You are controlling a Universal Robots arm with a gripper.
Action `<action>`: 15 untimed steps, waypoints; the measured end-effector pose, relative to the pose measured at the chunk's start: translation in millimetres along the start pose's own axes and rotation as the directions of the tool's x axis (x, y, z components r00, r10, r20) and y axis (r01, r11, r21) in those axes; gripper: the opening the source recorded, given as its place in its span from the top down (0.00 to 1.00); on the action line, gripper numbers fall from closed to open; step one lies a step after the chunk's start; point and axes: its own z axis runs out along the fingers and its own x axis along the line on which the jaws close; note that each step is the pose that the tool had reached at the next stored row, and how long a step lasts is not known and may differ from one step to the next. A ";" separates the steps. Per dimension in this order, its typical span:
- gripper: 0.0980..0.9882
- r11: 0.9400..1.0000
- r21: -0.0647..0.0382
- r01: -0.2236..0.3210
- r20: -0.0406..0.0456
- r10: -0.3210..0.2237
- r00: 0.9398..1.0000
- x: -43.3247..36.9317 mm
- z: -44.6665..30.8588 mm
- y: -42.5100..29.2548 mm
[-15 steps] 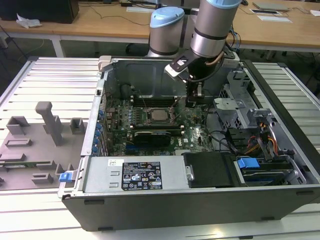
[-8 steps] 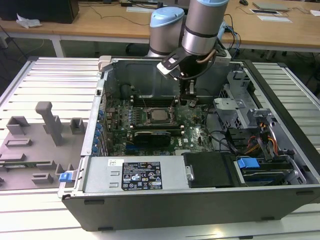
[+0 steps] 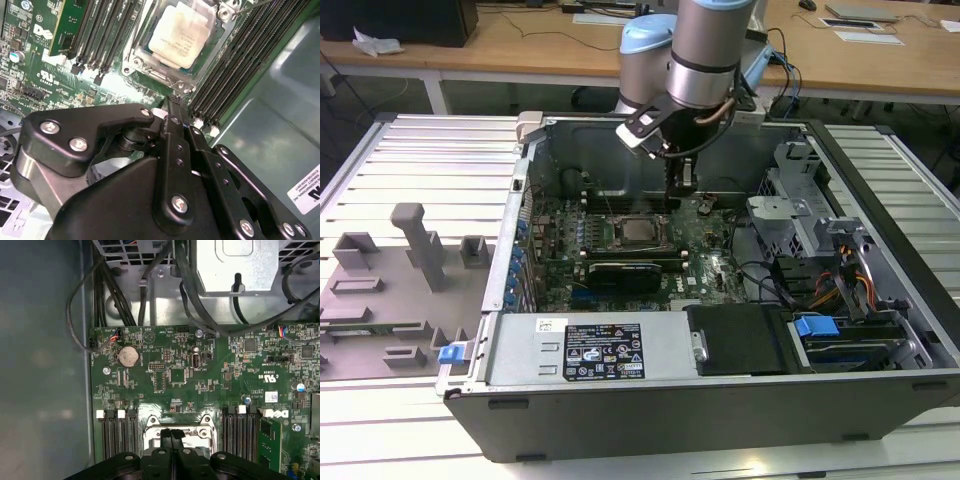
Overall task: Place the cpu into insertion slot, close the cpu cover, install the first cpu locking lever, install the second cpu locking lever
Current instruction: 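Close the cpu cover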
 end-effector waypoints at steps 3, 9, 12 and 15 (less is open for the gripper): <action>0.99 0.999 -0.048 0.000 0.000 0.000 1.000 -0.2 1.3 -7.6; 0.99 0.999 -0.052 0.000 0.005 0.000 1.000 -6.2 6.0 -35.9; 0.99 0.999 -0.052 0.001 0.004 0.000 1.000 -17.7 9.3 -42.9; 0.99 0.999 -0.052 0.004 0.005 -0.004 1.000 -21.8 13.6 -45.3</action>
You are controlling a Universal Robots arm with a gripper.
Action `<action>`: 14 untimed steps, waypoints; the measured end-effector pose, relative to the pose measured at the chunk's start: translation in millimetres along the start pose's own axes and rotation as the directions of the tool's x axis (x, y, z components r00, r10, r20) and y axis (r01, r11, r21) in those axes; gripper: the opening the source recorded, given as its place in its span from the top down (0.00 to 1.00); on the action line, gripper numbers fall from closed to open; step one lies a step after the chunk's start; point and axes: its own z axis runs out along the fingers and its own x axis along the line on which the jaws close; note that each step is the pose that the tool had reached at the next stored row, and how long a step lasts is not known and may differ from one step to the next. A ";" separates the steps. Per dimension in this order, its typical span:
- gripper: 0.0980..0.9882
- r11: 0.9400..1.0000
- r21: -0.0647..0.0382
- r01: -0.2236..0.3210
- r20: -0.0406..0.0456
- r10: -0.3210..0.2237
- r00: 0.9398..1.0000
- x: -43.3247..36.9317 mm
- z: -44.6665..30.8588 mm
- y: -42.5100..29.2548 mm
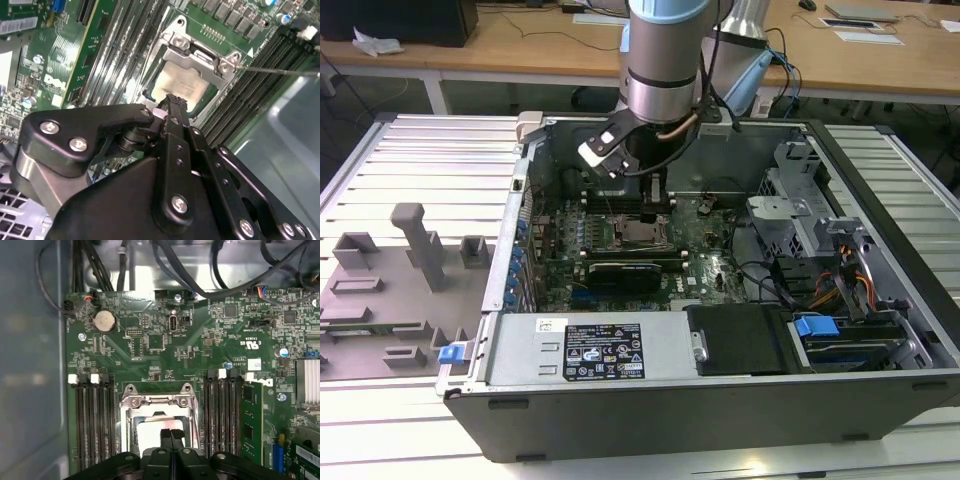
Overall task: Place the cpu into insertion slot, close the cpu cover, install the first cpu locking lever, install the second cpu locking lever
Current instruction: 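Close the cpu cover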
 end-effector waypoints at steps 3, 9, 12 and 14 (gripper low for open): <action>0.99 0.999 0.000 0.040 0.000 -0.040 0.999 -0.1 1.8 -0.3; 0.99 0.993 0.000 0.121 -0.002 -0.121 0.993 0.0 2.0 -0.3; 0.99 0.980 0.001 0.198 -0.003 -0.198 0.980 0.0 2.0 -0.3; 0.99 0.970 0.001 0.241 -0.004 -0.241 0.970 0.0 2.0 -0.3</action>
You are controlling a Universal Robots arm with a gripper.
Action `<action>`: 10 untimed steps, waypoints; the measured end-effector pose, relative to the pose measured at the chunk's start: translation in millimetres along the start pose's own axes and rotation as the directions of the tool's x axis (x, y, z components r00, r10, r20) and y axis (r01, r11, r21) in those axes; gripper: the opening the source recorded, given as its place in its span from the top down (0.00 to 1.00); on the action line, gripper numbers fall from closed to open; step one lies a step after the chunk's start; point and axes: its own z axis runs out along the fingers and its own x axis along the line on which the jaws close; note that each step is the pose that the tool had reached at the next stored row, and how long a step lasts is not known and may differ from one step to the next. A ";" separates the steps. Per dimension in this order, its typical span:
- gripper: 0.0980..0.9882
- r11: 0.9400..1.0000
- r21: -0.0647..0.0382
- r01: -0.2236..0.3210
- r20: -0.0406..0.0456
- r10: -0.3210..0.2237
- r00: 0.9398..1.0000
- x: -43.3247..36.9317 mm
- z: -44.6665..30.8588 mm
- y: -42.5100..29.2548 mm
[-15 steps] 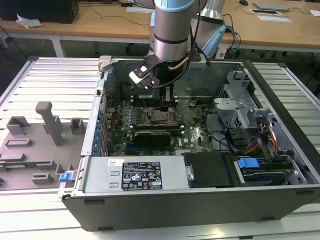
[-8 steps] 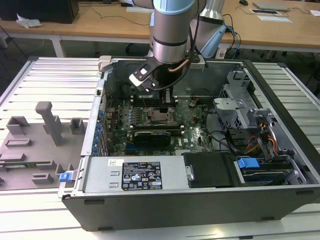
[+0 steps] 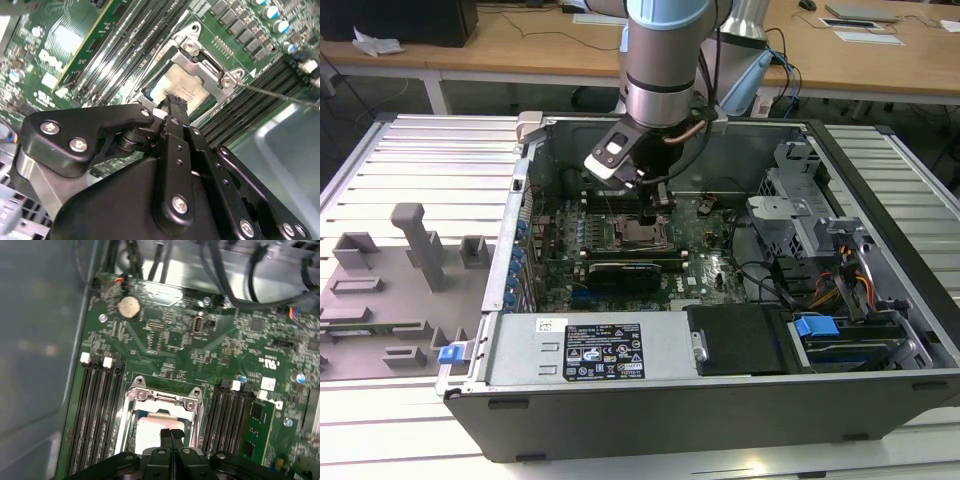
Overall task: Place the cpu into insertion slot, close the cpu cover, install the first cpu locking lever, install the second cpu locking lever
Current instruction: 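Close the cpu cover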
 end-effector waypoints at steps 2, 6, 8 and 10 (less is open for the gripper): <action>0.99 0.999 0.000 0.044 -0.001 -0.044 0.999 0.0 0.0 0.0; 0.99 0.992 0.001 0.122 -0.002 -0.122 0.992 0.0 0.0 0.0; 0.99 0.986 0.001 0.164 -0.003 -0.164 0.986 0.0 0.1 0.0; 0.99 0.980 0.001 0.201 -0.003 -0.201 0.980 0.0 0.1 0.0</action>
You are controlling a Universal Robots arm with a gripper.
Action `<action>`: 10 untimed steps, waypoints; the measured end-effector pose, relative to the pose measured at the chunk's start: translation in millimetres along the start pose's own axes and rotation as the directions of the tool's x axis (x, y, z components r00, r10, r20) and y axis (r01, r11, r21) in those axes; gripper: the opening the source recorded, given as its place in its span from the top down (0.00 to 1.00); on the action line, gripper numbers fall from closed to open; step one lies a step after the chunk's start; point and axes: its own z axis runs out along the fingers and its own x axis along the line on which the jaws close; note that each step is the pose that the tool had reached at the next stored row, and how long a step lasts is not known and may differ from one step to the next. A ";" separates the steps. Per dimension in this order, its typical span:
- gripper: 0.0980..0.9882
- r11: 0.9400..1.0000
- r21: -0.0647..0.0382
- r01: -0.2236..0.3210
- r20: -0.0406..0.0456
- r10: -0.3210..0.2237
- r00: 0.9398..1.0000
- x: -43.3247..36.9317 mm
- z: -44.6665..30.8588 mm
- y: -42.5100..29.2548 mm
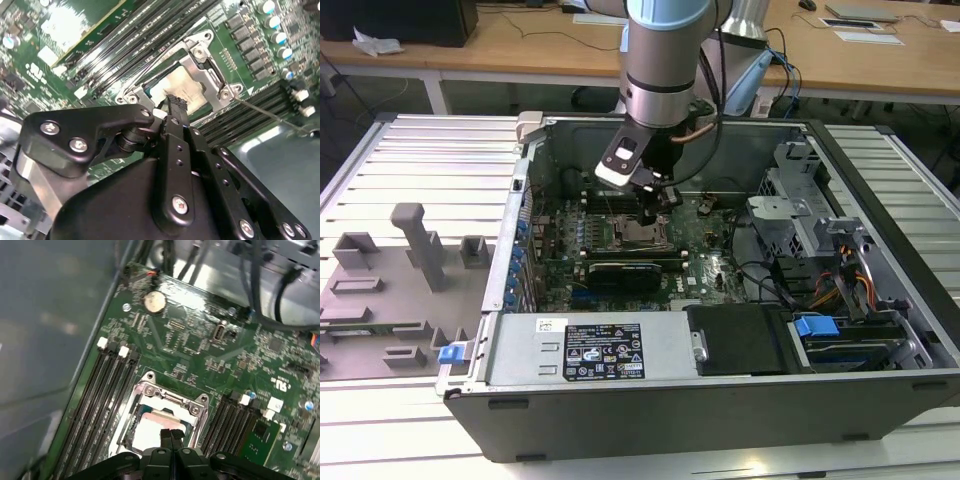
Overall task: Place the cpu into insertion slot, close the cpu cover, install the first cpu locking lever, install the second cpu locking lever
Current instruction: 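Close the cpu cover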
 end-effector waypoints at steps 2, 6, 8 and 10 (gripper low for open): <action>0.99 0.999 0.000 0.054 -0.001 -0.054 0.999 0.0 0.1 0.0; 0.99 0.991 0.001 0.135 -0.002 -0.135 0.991 0.0 0.2 0.0; 0.99 0.985 0.001 0.171 -0.003 -0.171 0.985 0.0 0.3 0.0; 0.99 0.975 0.001 0.222 -0.004 -0.222 0.975 0.0 0.4 0.0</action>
